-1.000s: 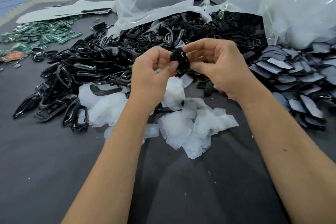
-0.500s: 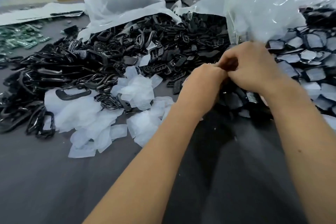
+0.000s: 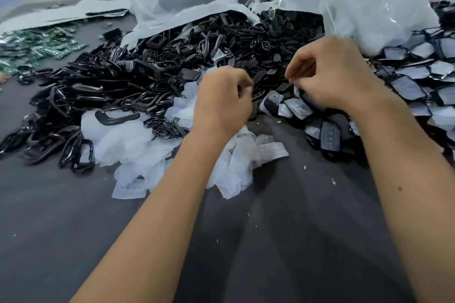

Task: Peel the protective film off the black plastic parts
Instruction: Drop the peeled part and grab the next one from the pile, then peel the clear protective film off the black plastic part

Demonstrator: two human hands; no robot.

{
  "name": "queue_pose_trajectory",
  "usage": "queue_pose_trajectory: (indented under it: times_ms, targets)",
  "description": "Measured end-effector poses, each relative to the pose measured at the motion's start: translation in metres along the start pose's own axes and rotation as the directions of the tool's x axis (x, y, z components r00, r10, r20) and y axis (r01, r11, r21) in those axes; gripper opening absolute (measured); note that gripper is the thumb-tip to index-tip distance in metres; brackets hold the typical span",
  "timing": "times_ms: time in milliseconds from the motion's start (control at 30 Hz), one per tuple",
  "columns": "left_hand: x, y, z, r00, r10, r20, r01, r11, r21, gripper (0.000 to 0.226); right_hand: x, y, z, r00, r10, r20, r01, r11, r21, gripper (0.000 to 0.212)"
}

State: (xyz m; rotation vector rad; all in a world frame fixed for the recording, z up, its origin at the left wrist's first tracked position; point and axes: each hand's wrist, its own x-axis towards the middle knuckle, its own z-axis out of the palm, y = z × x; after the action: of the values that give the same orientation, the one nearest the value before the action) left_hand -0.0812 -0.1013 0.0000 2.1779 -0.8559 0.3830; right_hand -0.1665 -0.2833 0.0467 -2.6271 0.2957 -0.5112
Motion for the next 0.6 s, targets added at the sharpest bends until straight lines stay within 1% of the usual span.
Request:
queue_pose_trajectory:
  times_ms: [67,133,200,267,333,400,467,533,600]
  targets:
    - [0.002,-0.015,-0.005,0.994,-0.110,-0.020,0.111,0.988,0.109,0.021,0.004,-0.007,0.004,1.000,-0.013,0.014,0.013,1.000,-0.012,0.027]
    - [0.001,-0.024,-0.004,0.979,-0.198,0.047,0.188,0.968,0.167,0.023,0.009,-0.017,0.013,0.996,-0.022,0.092,0.028,0.998,-0.060,0.029]
    - [-0.003,-0.024,0.000,0.961,-0.255,0.104,0.233,0.955,0.183,0.026,0.012,-0.027,0.023,0.980,-0.015,0.197,0.040,0.992,-0.123,0.029]
    - [-0.005,-0.022,0.003,0.956,-0.265,0.122,0.238,0.951,0.198,0.025,0.014,-0.037,0.033,0.963,-0.009,0.270,0.059,0.982,-0.177,0.029]
    - [-0.004,-0.022,0.002,0.955,-0.275,0.114,0.249,0.947,0.204,0.027,0.016,-0.045,0.043,0.944,-0.009,0.329,0.094,0.965,-0.244,0.034]
    - [-0.001,-0.023,0.000,0.948,-0.300,0.109,0.278,0.943,0.184,0.029,0.018,-0.049,0.050,0.924,0.022,0.381,0.096,0.953,-0.288,0.037]
    - [0.001,-0.025,-0.002,0.939,-0.326,0.114,0.308,0.940,0.148,0.027,0.021,-0.048,0.051,0.919,0.033,0.393,0.092,0.951,-0.296,0.035]
    - [0.003,-0.026,-0.004,0.938,-0.335,0.090,0.324,0.938,0.120,0.021,0.023,-0.045,0.050,0.924,0.017,0.382,0.102,0.952,-0.288,0.029]
    - [0.007,-0.028,-0.003,0.947,-0.317,0.045,0.307,0.940,0.152,0.016,0.024,-0.043,0.048,0.935,-0.007,0.354,0.103,0.962,-0.253,0.020]
